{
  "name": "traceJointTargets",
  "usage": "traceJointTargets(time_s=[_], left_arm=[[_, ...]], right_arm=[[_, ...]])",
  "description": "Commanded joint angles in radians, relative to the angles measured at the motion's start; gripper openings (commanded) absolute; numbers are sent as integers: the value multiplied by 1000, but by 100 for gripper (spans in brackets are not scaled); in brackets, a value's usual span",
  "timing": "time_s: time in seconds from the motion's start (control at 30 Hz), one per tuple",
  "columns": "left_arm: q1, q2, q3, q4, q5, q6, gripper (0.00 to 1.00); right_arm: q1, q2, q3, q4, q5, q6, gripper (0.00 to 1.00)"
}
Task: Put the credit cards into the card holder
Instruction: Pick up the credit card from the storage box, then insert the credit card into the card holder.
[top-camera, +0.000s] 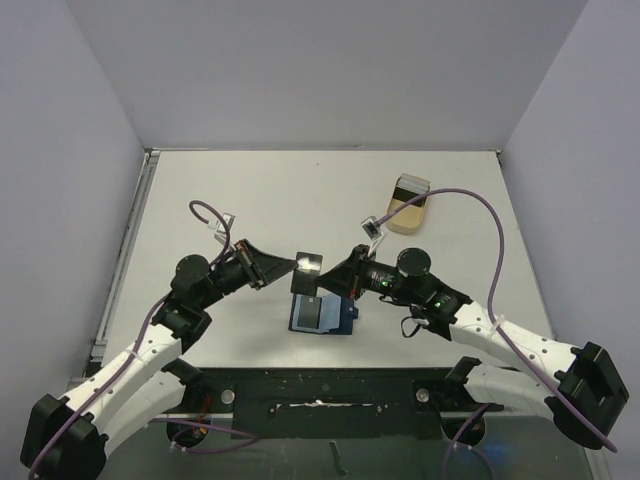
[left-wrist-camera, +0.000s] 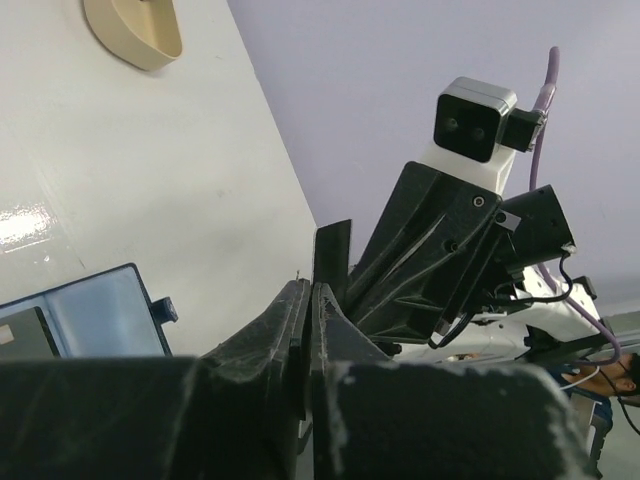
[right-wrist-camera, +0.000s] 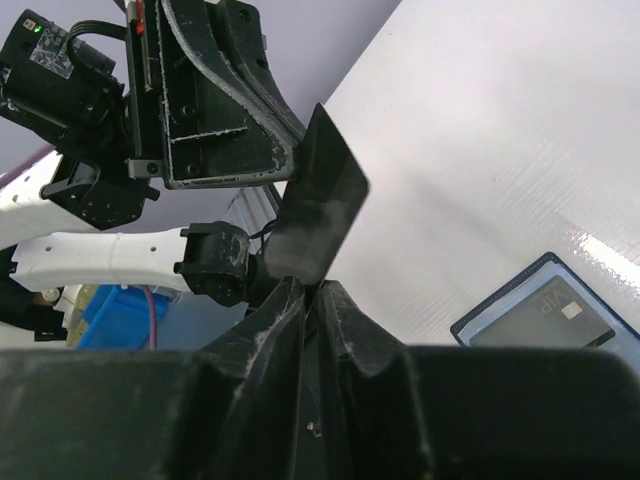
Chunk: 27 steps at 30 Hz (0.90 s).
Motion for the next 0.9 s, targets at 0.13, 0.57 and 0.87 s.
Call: traceJointTargets(time_s=[0.13,0.57,0.87], left_arm=[[8,-30,-27,50,-15,10,0],[28,39,-80,-118,-143,122,0],[28,162,-114,-6,-112,92,0]], right_arm=[[10,-9,-10,9,45,5,28],[5,49,92,-372,286,-29,37],[34,295,218,-521,282,-62,23]])
